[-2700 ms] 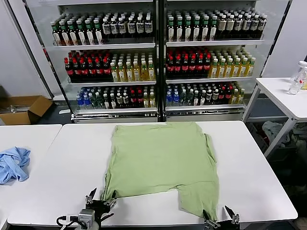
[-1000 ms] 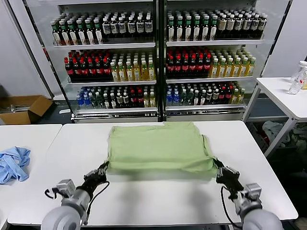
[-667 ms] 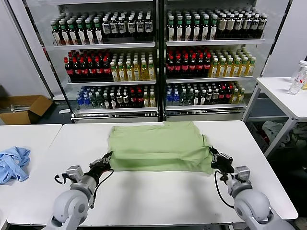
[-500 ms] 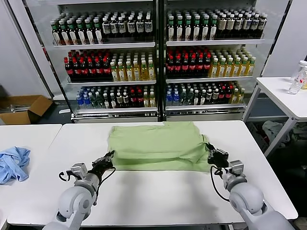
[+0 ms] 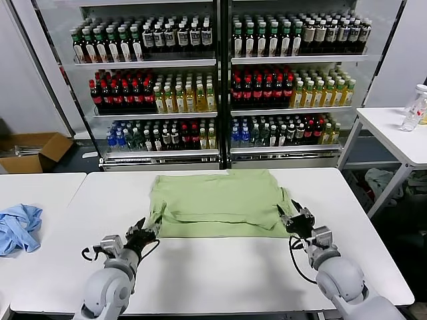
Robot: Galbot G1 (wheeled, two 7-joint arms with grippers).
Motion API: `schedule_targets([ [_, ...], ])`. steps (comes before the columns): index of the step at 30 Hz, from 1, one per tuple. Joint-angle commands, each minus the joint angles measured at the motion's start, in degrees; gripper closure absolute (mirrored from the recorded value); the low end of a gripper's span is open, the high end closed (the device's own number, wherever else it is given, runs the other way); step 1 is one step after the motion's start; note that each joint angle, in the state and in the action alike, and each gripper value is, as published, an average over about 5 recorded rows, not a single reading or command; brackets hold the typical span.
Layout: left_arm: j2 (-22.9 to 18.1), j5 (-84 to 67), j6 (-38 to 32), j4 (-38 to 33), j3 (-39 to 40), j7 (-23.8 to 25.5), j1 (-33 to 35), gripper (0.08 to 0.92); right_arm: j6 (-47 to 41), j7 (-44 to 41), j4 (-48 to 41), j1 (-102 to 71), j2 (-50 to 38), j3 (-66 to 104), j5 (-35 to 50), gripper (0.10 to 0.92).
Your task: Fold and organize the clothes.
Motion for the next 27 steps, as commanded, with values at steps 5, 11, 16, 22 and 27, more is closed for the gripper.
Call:
schedule_targets([
  [5, 0.2, 1.8, 1.3, 4.4, 1.1, -2.1, -1.5, 0.212, -6.8, 1.1, -4.0, 1.5, 1.5, -1.2, 7.1, 0.231],
  [11, -0.1, 1.4, 0.9, 4.8, 1.4, -1.9, -2.1, 0.344, -6.5, 0.5, -4.3, 1.7, 0.9, -1.9, 10.1, 0.389],
  [16, -0.4, 0.1, 0.5, 4.9, 1.4, -1.2, -2.1, 0.491, -5.4, -0.3, -4.1, 1.4, -0.1, -1.9, 11.0, 0.537],
  [22, -0.5, -2.8, -0.1, 5.1, 0.8, -0.2, -1.6, 0.665, -3.7, -1.3, -2.6, 0.2, -1.4, -2.0, 10.9, 0.71],
  [27, -0.5, -3.3, -0.6, 2.7, -0.1, 0.4, 0.8, 0.803, -2.3, -1.7, 0.6, -2.8, -3.0, -1.2, 10.1, 0.849],
])
